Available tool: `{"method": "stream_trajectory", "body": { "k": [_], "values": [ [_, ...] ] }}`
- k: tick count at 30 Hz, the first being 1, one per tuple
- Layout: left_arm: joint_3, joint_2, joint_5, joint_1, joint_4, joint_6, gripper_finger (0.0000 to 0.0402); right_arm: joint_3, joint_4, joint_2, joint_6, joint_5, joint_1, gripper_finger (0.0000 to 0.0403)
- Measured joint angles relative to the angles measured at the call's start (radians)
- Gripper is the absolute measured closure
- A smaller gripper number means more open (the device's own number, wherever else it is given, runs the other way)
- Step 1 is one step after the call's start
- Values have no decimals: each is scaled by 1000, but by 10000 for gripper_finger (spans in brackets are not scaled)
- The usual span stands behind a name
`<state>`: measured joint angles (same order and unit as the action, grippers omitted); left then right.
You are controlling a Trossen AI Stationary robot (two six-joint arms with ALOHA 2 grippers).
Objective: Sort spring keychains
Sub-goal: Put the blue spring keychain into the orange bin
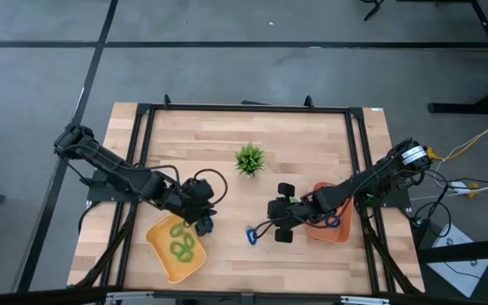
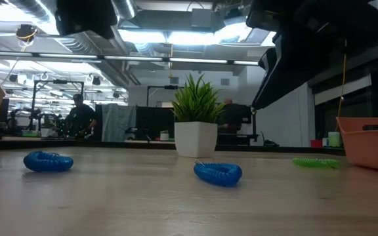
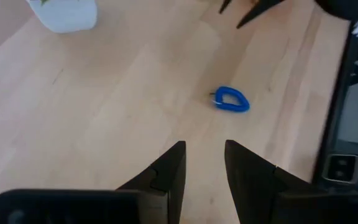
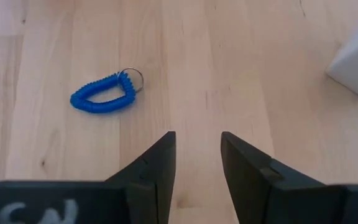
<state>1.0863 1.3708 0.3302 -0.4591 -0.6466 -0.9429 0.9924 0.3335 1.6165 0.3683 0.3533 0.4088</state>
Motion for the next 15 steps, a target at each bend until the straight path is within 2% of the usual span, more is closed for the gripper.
{"method": "stream_trajectory", "body": {
  "k": [10,15],
  "values": [
    [0,109,-48,59,1,73,299,0,0,0,-36,-6,-1,276],
    [0,176,-145,82,-1,75,298,0,0,0,-36,-6,-1,276]
  ]
}}
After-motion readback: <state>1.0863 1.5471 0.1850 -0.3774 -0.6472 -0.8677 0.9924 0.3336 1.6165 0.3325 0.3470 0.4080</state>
